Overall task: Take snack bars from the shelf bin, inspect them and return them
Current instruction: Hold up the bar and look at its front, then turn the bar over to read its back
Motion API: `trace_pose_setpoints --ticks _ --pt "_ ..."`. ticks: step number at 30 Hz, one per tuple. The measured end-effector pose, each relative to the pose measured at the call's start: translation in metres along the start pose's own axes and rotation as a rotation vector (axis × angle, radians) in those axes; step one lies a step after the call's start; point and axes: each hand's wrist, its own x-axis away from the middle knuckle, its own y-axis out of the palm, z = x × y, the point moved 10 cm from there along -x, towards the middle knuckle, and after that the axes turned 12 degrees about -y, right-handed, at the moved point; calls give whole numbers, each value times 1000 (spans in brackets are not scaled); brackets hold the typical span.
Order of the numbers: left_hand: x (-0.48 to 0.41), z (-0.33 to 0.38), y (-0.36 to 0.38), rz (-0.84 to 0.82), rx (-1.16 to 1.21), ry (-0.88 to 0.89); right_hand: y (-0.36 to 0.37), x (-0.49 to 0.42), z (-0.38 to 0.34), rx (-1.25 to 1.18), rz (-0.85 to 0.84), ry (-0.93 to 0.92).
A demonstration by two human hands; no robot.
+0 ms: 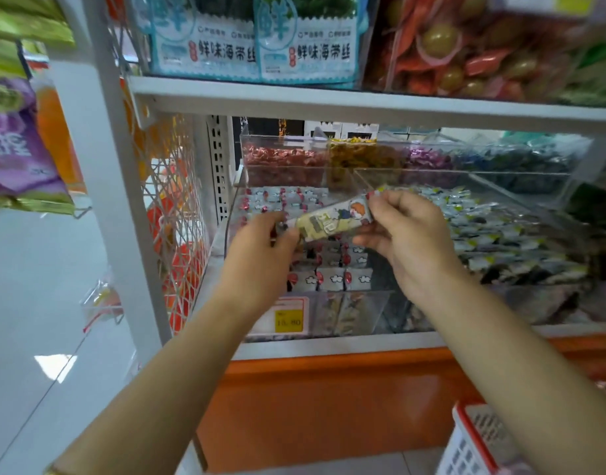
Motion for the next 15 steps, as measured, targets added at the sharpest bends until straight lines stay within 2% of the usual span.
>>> trace_pose_setpoints --ticks 7,11,15 --pt "13 -11 18 -266 644 -215 -20 25 7 -374 63 173" --pt "10 -25 13 -215 854 -313 -9 27 11 -518 -6 249" --pt "7 -31 14 -194 937 -346 -2 26 17 -582 -31 294"
